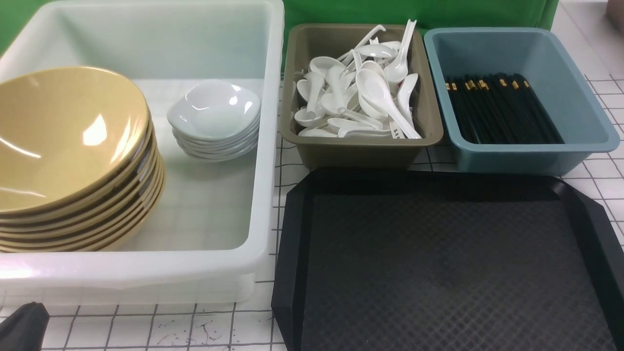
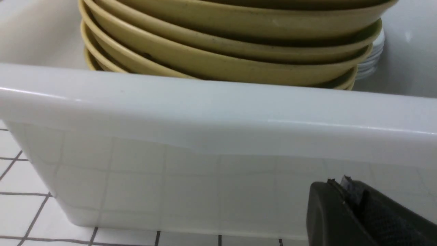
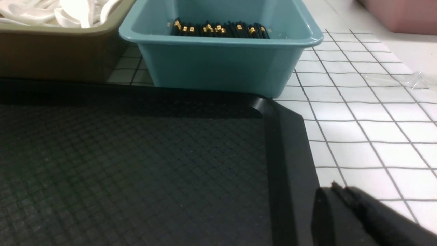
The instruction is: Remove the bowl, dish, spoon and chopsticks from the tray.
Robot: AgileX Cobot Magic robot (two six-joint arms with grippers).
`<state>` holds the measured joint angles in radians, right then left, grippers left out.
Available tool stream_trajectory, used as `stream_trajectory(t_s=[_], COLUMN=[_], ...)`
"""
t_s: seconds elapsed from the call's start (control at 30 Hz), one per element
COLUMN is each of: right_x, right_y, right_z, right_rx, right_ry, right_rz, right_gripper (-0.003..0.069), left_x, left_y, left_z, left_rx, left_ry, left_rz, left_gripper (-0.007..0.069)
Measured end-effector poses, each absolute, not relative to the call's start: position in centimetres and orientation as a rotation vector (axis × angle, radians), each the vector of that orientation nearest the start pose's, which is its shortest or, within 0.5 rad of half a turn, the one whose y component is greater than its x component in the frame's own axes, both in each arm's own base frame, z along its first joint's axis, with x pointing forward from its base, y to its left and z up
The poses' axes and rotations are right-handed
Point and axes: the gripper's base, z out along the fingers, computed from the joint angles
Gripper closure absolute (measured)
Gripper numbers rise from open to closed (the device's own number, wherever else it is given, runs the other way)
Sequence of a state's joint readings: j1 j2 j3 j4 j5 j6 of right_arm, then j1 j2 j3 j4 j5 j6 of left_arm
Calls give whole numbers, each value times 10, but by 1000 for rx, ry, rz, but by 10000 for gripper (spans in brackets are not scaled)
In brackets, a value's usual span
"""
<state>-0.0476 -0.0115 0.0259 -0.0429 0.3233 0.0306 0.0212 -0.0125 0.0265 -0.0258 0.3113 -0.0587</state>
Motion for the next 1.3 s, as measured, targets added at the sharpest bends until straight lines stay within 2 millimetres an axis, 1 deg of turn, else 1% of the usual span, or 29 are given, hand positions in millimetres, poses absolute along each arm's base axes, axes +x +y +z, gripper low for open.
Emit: stream_trajectory(t_s=[1.3], right_x=[54], right_y=[-4], right_z=[176], right_rx=[44], right_ry=[1821], right_rz=[-53], right_gripper=[555], left_x=[54], left_y=[0], left_z=[177], left_rx=[-101], left_ry=[1806], left_rz=[-63], left_gripper=[638])
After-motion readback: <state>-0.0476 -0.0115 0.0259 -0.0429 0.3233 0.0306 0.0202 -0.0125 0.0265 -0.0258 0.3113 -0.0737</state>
